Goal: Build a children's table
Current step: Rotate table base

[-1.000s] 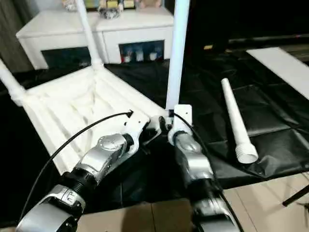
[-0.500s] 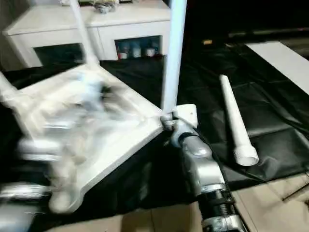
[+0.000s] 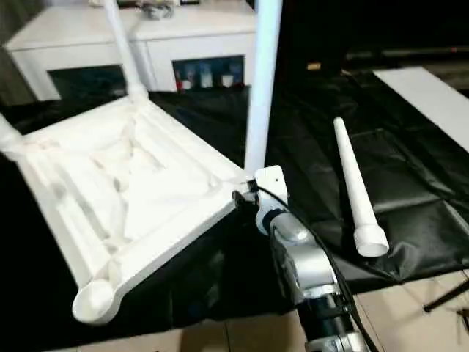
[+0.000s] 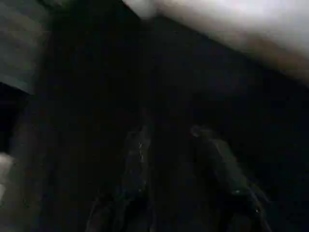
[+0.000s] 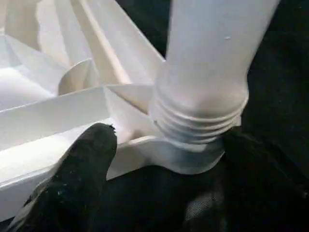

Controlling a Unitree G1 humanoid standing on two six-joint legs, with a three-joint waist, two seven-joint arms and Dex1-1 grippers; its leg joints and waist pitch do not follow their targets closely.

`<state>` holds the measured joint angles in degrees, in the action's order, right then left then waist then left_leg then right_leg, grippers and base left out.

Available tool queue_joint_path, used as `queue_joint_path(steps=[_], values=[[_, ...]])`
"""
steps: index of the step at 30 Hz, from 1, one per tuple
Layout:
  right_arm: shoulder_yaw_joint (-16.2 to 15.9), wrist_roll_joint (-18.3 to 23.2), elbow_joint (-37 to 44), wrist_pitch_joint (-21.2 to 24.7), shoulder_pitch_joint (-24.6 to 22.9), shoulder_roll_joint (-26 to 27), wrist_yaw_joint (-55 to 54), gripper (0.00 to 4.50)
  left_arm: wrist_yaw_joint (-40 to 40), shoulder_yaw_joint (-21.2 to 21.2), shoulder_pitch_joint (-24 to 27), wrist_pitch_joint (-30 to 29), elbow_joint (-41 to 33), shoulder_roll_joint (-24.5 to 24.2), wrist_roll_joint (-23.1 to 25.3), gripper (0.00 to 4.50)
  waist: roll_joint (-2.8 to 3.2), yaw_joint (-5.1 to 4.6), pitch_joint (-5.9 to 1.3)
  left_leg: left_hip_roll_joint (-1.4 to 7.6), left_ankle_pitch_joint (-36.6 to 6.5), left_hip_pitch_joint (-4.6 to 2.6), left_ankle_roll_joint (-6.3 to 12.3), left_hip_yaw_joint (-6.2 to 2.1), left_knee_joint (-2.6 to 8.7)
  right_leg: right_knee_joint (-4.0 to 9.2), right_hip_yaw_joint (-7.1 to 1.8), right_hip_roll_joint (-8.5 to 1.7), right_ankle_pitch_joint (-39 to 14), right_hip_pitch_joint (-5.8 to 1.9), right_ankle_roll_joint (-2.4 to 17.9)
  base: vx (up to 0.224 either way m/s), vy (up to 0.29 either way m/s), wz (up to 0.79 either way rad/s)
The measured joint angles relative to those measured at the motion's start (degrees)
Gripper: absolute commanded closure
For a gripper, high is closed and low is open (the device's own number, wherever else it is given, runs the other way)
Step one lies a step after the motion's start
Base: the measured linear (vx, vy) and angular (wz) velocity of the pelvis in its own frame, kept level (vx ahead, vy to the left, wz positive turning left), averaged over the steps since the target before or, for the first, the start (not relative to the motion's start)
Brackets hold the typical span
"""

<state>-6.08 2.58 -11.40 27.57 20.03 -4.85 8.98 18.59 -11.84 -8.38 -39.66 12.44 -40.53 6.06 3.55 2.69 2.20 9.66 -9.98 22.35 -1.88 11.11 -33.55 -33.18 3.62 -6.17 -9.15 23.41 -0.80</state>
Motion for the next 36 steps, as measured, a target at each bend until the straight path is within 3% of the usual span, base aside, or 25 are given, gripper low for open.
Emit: queue_joint_path(steps=[3, 7, 17, 23, 31, 36], values=[[0.03, -0.05, 0.0, 0.92, -0.08, -0.08, -0.43, 0.67, 6.61, 3.72, 2.12, -4.63, -5.48, 1.18, -5.28, 3.09, 0.01, 0.51, 0.04, -0.03, 0.0, -0.41, 0.0, -0.01, 0.0, 0.04, -0.06, 0.0, -0.03, -0.26, -0.05, 0.0, 0.0, 0.0], [-0.25, -0.21, 0.47, 1.81, -0.28, -0.09, -0.4, 0.67, 13.01, 7.32, 3.49, -6.74, -11.48, 1.27, -10.17, 3.09, 0.05, 0.31, 0.06, -0.04, 0.0, -0.45, 0.0, -0.05, 0.01, 0.08, -0.06, 0.01, -0.04, -0.35, -0.06, 0.0, 0.0, 0.0], [-0.73, -1.24, -1.44, 4.78, -1.94, -0.85, -0.66, 0.67, 18.79, 12.41, 4.03, -11.68, -20.3, 2.75, -14.09, 3.09, 0.11, 0.22, 0.1, -0.14, 0.0, -0.42, 0.0, -0.04, 0.0, 0.07, -0.2, 0.02, -0.04, -0.34, -0.06, 0.0, 0.0, 0.0], [-1.14, -1.09, -6.52, 1.57, 0.45, -0.74, 2.2, 0.67, 19.02, 14.67, 3.86, -11.14, -22.0, 5.51, -14.83, 3.09, 0.07, -0.5, 0.07, -0.15, 0.0, -0.4, 0.0, -0.04, 0.01, 0.06, -0.21, 0.02, -0.03, -0.35, -0.06, 0.0, 0.0, 0.0], [-1.14, -1.18, -11.65, -1.69, 4.56, -0.92, 4.19, 0.67, 18.62, 19.51, 0.81, -8.9, -22.33, 10.1, -15.07, 3.09, 0.02, -0.61, 0.06, -0.15, 0.0, -0.31, 0.0, -0.03, 0.0, 0.03, -0.22, 0.02, 0.0, -0.33, -0.01, 0.0, 0.0, 0.0], [-0.5, -2.14, -11.97, -2.91, 6.3, -2.28, 3.36, 0.67, 14.54, 22.14, -4.28, -2.2, -15.39, 18.03, -12.46, 3.09, 0.04, -0.38, 0.09, -0.13, 0.01, -0.18, 0.01, 0.05, -0.04, 0.0, -0.25, 0.02, 0.08, -0.33, -0.02, 0.0, 0.0, 0.0]])
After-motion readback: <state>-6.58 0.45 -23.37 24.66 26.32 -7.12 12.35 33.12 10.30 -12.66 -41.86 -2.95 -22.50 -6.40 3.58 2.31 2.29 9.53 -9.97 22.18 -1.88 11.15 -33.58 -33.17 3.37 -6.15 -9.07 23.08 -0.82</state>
